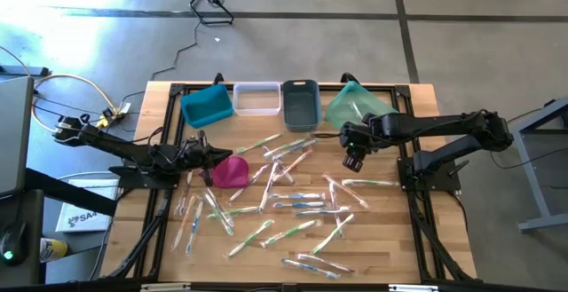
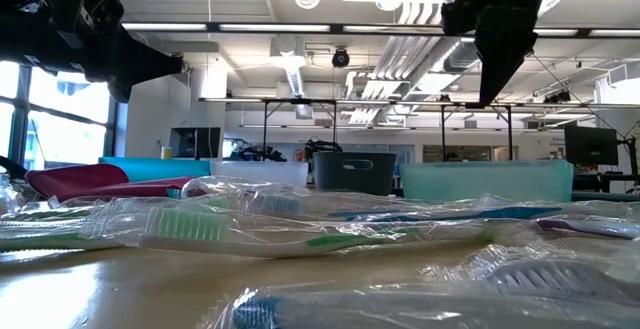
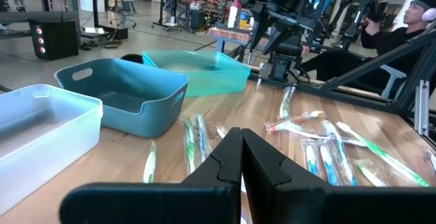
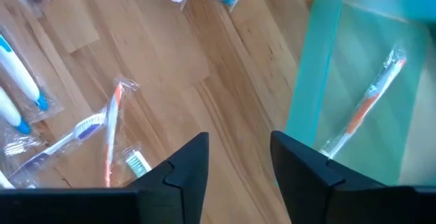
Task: Pick & Place Toothbrushes
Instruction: Put the green toothbrush into the dark blue bin
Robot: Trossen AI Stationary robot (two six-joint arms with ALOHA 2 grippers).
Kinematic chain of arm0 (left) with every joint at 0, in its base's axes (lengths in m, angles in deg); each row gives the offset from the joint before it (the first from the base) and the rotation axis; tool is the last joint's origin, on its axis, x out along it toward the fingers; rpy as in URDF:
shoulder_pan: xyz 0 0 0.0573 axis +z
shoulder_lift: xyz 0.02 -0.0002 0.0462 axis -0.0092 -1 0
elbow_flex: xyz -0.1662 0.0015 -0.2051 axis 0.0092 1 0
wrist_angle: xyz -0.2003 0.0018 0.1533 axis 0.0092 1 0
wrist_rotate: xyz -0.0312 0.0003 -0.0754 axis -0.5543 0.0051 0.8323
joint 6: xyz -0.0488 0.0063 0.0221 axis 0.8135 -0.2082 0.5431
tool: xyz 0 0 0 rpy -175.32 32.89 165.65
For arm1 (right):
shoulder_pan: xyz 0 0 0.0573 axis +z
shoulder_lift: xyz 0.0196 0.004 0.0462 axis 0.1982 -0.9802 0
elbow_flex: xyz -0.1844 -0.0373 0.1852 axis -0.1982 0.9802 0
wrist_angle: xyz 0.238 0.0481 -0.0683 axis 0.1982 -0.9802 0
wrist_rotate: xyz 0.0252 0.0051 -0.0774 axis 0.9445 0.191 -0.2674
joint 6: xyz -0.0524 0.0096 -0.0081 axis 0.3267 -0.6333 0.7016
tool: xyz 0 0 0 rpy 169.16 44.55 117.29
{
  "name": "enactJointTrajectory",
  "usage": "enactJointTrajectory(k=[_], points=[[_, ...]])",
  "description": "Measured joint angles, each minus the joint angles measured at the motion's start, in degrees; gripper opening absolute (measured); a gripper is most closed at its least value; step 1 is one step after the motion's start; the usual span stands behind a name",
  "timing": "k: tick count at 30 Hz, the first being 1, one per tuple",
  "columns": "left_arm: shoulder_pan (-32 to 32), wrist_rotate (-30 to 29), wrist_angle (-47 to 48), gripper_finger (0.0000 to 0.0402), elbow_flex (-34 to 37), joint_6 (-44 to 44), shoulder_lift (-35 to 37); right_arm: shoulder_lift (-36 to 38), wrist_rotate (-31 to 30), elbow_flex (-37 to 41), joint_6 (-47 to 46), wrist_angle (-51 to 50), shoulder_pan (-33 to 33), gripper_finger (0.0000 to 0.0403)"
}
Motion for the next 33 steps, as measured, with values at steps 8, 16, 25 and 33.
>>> enactJointTrajectory(k=[8,16,25,33], points=[[0.0,0.0,0.0,0.0000,0.0,0.0,0.0,0.0,1.2,0.0,0.0,-5.3,3.2,0.0149],[0.0,0.0,0.0,0.0000,0.0,0.0,0.0,0.0,2.7,0.0,-0.1,-7.7,7.3,0.0149],[0.0,0.0,1.4,0.0000,0.0,0.0,0.0,0.0,2.8,0.0,-0.5,-7.6,8.3,0.0149],[0.0,0.0,1.3,0.0000,0.0,0.0,0.0,0.0,5.8,6.8,-0.7,-1.8,8.3,0.0149]])
